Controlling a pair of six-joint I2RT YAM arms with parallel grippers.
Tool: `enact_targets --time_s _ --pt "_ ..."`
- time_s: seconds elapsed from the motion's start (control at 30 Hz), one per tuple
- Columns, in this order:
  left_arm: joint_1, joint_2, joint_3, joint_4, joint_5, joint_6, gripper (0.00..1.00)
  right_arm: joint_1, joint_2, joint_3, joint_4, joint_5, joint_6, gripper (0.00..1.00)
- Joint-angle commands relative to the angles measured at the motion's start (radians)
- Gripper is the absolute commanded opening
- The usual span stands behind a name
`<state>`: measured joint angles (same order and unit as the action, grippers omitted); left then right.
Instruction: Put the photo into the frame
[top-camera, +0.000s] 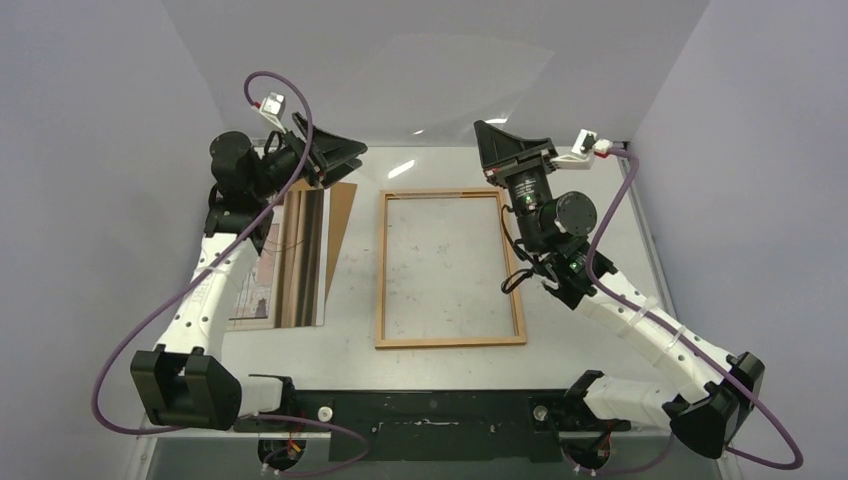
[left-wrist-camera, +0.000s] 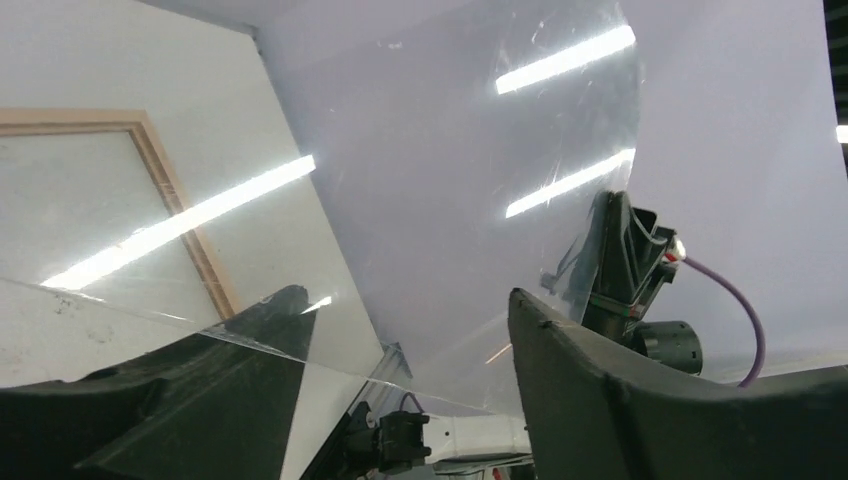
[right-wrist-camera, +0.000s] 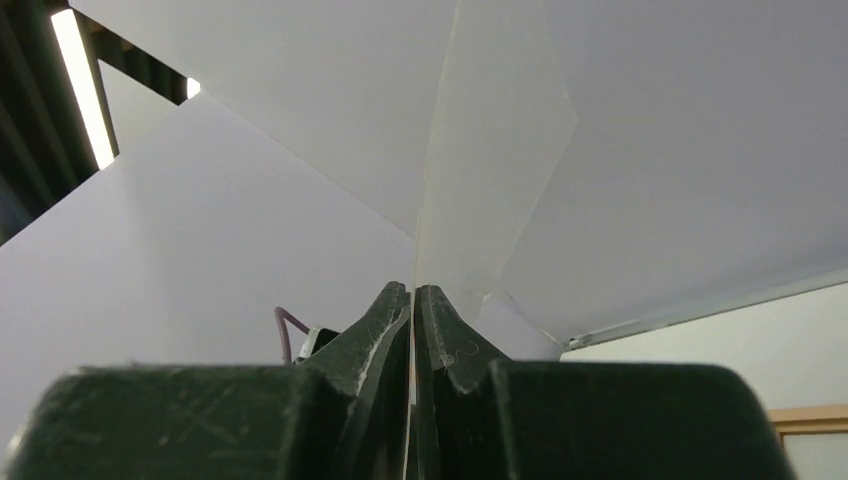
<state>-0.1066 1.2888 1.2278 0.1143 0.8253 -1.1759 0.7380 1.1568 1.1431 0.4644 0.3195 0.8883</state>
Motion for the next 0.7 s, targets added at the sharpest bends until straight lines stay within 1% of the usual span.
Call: enact_targets --time_s 0.0,0.03,0.2,0.27,0.33,0.37,0.4,0.47,0.5,0.53,0.57,0.6,0.63,0.67 --pt "0.043 0.018 0.061 0.125 -0.020 -0.046 0.65 0.021 -0.065 -0.069 0.045 0.045 0.020 0.05" --pt "0.049 0.021 0.065 0.118 -0.022 -0.036 0.61 0.022 -0.072 -0.087 0.047 0.047 0.026 0.05" --pt "0.064 0.043 0.071 0.098 -0.043 0.014 0.52 0.055 -0.076 -0.142 0.030 0.047 0.039 0.05" --pt "0.075 0.053 0.075 0.094 -0.048 0.035 0.46 0.071 -0.081 -0.171 0.023 0.053 0.046 0.05" --pt "0.091 0.066 0.078 0.095 -0.051 0.047 0.37 0.084 -0.086 -0.198 0.011 0.056 0.060 0.05" --pt "0.097 0.072 0.080 0.104 -0.048 0.048 0.30 0.091 -0.086 -0.213 0.009 0.055 0.065 0.05" --pt "0.100 0.079 0.087 0.102 -0.044 0.053 0.22 0.097 -0.086 -0.226 0.004 0.055 0.070 0.05" --pt "0.100 0.091 0.107 0.099 -0.034 0.058 0.02 0.110 -0.080 -0.247 -0.009 0.052 0.079 0.05" --pt "0.100 0.099 0.122 0.082 -0.029 0.066 0.00 0.113 -0.072 -0.255 -0.022 0.038 0.086 0.06" --pt "0.129 0.105 0.138 0.061 -0.025 0.080 0.00 0.115 -0.066 -0.260 -0.046 0.023 0.092 0.11" --pt "0.137 0.110 0.158 0.035 -0.019 0.103 0.00 0.115 -0.062 -0.264 -0.080 0.004 0.095 0.18" --pt "0.143 0.114 0.178 -0.001 -0.015 0.136 0.00 0.113 -0.059 -0.272 -0.115 -0.020 0.094 0.34" --pt "0.150 0.118 0.198 -0.030 -0.011 0.174 0.00 0.105 -0.060 -0.278 -0.152 -0.051 0.089 0.51" --pt "0.156 0.120 0.222 -0.060 -0.003 0.227 0.00 0.084 -0.061 -0.283 -0.179 -0.111 0.065 0.64"
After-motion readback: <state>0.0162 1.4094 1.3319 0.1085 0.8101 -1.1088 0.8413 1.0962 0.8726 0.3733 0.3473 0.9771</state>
